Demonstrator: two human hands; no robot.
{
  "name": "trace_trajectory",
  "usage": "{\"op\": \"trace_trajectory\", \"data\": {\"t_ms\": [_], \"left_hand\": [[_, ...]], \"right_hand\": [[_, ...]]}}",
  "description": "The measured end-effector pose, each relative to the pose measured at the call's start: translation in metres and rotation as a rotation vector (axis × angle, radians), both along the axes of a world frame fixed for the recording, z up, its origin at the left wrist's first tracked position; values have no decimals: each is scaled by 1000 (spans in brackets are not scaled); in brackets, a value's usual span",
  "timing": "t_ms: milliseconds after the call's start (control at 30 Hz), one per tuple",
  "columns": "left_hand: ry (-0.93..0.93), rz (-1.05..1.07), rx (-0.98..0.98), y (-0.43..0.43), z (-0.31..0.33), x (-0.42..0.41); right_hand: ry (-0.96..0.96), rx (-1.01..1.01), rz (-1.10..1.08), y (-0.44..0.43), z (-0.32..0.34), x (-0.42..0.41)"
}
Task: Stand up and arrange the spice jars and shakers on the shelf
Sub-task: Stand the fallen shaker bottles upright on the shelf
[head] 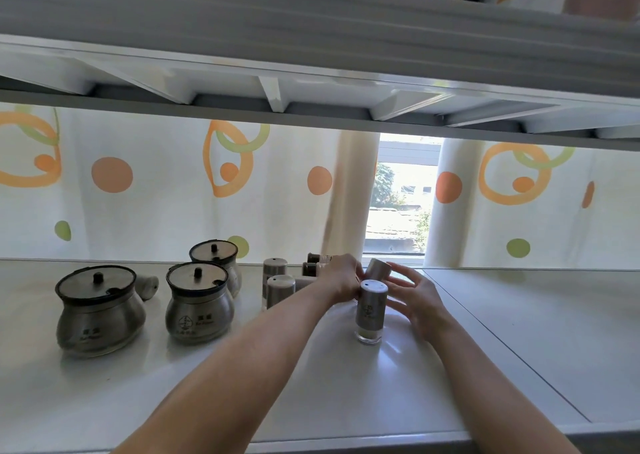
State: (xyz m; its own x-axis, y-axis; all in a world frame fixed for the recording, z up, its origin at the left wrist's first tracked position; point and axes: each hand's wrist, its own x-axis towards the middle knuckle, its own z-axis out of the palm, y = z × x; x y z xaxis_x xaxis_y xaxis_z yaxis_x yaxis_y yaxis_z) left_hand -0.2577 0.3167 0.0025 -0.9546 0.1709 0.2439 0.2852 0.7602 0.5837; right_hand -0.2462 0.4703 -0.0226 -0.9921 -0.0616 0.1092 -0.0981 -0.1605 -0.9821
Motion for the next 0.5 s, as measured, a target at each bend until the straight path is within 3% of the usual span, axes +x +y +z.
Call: {"op": "trace_trajectory", "data": {"t_ms": [500], "left_hand": [[138, -60, 86, 4, -28, 0]], "right_hand": [[-40, 79, 130, 20, -1, -10]]}}
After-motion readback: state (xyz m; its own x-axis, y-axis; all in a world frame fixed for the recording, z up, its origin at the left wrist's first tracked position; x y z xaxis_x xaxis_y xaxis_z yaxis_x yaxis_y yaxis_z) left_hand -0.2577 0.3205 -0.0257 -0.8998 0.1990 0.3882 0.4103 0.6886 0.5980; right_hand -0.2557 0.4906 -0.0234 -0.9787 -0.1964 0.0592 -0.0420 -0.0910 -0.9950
